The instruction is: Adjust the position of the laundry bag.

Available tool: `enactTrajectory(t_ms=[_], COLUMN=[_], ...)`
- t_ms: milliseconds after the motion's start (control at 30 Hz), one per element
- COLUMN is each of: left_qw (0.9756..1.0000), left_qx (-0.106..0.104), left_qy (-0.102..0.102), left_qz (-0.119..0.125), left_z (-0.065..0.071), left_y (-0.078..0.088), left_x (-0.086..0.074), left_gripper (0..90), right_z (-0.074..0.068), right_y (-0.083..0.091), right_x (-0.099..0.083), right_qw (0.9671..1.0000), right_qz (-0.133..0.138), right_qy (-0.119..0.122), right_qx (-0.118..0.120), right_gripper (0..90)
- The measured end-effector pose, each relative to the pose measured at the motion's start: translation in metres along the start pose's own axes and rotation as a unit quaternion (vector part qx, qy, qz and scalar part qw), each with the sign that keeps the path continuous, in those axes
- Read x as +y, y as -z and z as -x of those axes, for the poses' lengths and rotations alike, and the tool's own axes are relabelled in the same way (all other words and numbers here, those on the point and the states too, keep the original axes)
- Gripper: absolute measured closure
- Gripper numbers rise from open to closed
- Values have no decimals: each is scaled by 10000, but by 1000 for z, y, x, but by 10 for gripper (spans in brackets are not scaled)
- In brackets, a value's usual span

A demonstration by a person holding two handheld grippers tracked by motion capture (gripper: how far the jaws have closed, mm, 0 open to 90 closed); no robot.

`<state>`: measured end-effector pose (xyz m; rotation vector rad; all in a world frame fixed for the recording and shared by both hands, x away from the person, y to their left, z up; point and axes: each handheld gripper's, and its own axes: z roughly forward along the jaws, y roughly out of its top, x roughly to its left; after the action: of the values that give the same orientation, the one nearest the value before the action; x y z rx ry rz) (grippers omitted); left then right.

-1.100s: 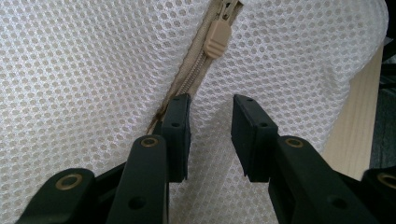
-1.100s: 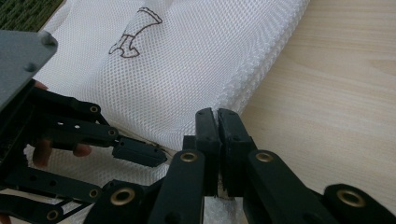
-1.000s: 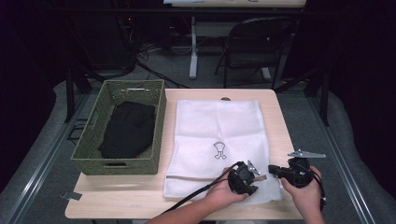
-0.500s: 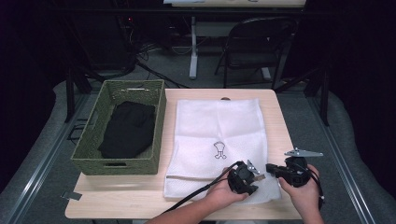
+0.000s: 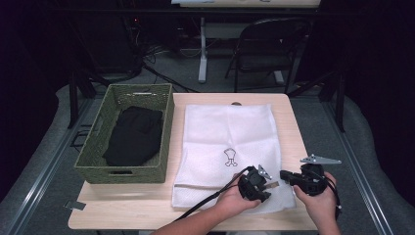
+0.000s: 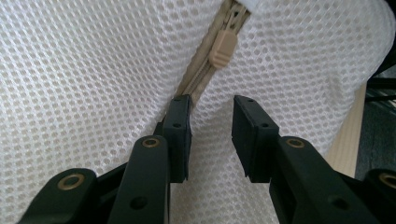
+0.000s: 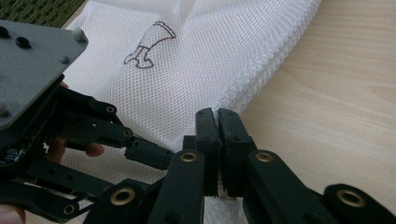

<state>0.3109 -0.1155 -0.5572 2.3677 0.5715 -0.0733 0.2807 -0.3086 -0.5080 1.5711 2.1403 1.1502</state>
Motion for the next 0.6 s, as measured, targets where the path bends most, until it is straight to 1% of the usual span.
enactTrajectory(t_ms=[33,100,133,233,367,400,433,500,567,600], left_qw=[10000,10000,10000,10000,9999,9999,9998,9998,9998,9997], left_qx=[18,5,2,-9,-36,-35,-67,-79,-86,-100], left_qy=[-17,23,-2,-34,-68,-108,-84,-133,-139,-165], left_qz=[0,25,74,72,99,105,151,150,132,165], left_z=[0,0,0,1,1,0,0,0,1,1], left_y=[1,3,3,3,4,5,4,5,6,7], left_x=[1,4,5,8,10,12,12,14,15,15], left_gripper=[679,678,678,679,681,681,683,688,696,701], right_z=[0,-1,-1,-1,-1,-2,-2,-3,-3,-3], right_y=[0,0,0,0,0,0,1,0,0,0], right_x=[0,0,0,1,0,0,1,1,1,1], right_qw=[10000,10000,10000,10000,9999,10000,10000,9999,9999,9999], right_qz=[6,47,49,52,81,66,54,78,90,86], right_qy=[-2,16,25,60,25,31,39,79,76,76], right_qx=[11,15,17,26,56,59,50,42,58,62], right_gripper=[878,878,878,878,878,879,878,879,878,879])
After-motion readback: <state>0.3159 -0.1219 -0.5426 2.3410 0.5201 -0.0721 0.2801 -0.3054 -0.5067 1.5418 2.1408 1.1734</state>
